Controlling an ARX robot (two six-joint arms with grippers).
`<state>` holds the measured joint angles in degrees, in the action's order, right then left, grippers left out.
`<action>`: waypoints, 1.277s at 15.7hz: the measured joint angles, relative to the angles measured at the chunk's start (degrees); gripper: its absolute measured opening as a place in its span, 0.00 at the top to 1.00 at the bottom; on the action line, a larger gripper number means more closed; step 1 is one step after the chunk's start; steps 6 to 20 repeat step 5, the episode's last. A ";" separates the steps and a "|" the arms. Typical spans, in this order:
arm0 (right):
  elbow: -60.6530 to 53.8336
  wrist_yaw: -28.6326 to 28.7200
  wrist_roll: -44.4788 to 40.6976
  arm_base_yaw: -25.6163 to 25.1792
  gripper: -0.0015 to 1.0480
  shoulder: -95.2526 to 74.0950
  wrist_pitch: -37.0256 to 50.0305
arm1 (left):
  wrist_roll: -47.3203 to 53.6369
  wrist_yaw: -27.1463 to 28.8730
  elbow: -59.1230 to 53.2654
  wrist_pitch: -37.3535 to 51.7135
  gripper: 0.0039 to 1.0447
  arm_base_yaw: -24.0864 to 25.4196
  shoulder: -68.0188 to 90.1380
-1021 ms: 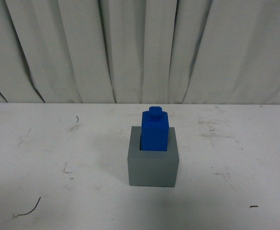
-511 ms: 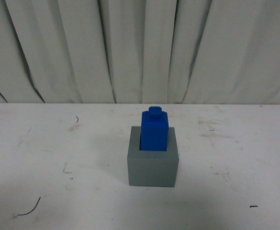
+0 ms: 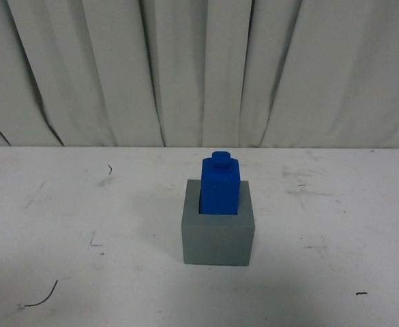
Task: Insert blue part into gray base
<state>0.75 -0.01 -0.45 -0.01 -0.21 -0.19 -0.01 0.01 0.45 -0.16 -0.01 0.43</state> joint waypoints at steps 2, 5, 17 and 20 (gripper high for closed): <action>0.00 0.00 0.00 0.00 0.06 0.00 0.00 | 0.00 0.00 0.00 0.00 0.06 0.00 0.00; 0.00 0.02 0.00 0.00 0.06 0.00 0.00 | 0.00 0.00 0.00 0.00 0.06 0.00 0.00; 0.00 0.02 0.00 0.00 0.06 0.00 0.00 | 0.00 0.00 0.00 0.00 0.06 0.00 0.00; 0.00 0.02 0.00 0.00 0.06 0.00 0.00 | 0.00 0.00 0.00 0.00 0.06 0.00 0.00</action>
